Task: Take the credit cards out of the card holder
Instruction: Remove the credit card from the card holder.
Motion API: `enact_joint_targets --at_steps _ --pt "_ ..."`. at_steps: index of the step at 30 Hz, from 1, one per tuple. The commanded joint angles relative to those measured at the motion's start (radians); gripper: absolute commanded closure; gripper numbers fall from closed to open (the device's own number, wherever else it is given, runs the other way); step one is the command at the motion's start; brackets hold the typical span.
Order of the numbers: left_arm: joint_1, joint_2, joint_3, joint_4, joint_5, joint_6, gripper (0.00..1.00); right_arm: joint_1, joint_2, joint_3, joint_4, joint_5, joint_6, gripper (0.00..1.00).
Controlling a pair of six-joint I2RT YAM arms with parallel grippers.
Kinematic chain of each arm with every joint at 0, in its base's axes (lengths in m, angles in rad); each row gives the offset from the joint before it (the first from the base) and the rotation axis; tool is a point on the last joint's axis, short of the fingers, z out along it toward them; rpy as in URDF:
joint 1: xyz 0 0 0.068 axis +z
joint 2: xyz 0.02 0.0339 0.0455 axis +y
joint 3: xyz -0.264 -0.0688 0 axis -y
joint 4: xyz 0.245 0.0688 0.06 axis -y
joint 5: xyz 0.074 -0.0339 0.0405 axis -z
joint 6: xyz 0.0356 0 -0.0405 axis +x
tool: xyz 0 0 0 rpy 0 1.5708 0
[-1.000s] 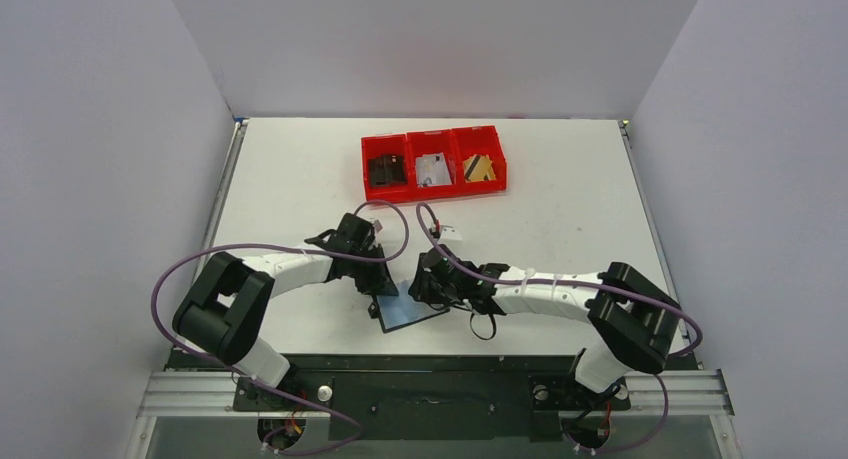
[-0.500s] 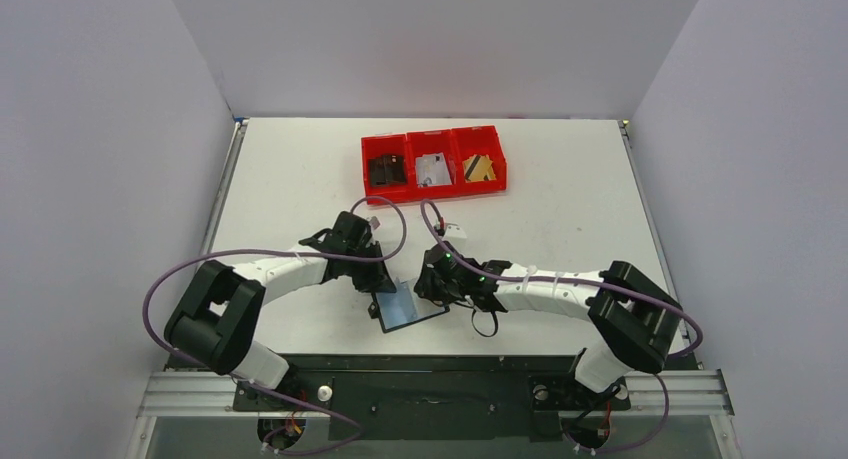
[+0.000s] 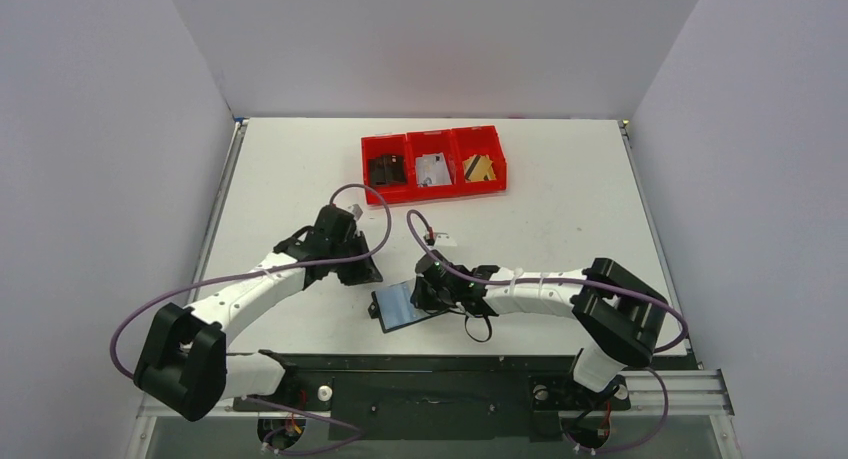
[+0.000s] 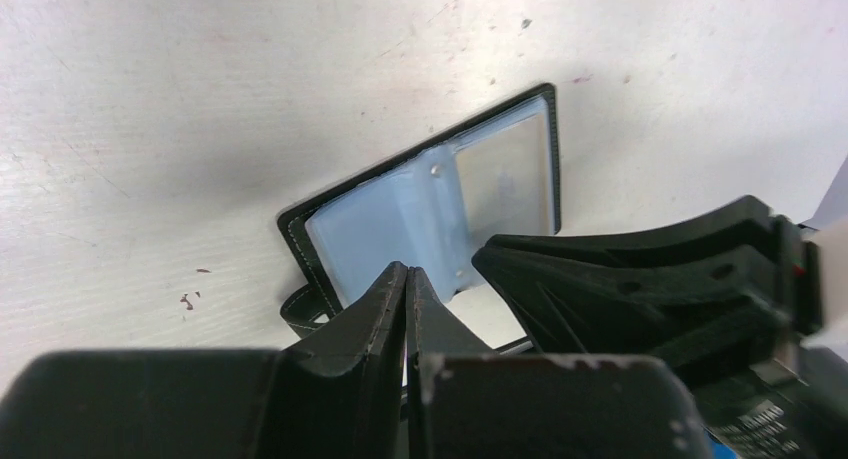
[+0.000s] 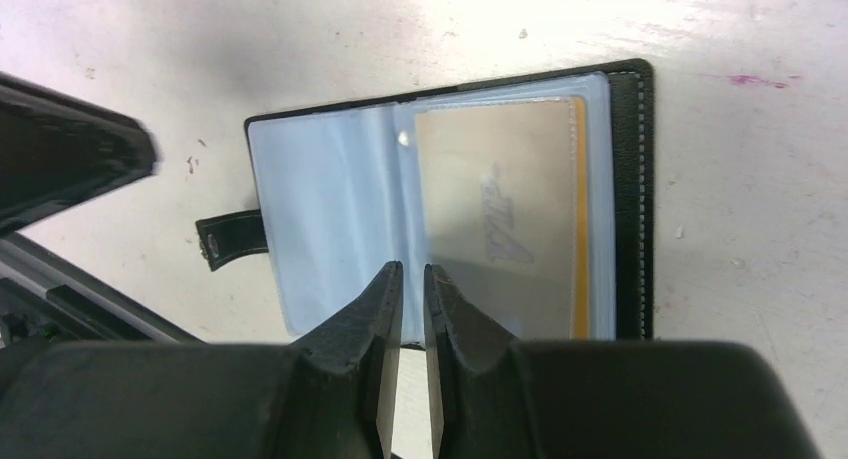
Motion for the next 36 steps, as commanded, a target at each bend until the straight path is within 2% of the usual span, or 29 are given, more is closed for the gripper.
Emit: enact_joint_targets --at_steps 1,4,7,11,19,36 --pt "0.002 -0.047 0.079 -0.057 -0.028 0.027 0.99 -0.003 -0.047 0.012 -0.026 0.076 0.009 0.89" --pt "-0.026 -0.02 0.103 -0.035 0.032 0.029 0.98 -0.005 -0.075 -0.006 -0.049 0.114 0.012 0.88" --pt "-0.091 0.042 0.123 -0.008 0.033 0.021 0.98 -0.006 -0.085 -0.016 -0.073 0.149 0.016 0.9" --pt "-0.121 0.123 0.106 0.022 0.025 -0.009 1.0 -0.005 -0.1 -0.032 -0.089 0.174 0.023 0.93" --pt "-0.136 0.198 0.006 0.048 -0.082 -0.021 1.0 0.003 -0.095 -0.041 -0.122 0.204 0.02 0.98" --pt "-0.135 0.275 -0.019 0.115 -0.066 -0.016 1.0 0.051 0.041 0.015 -0.061 0.125 0.031 1.0"
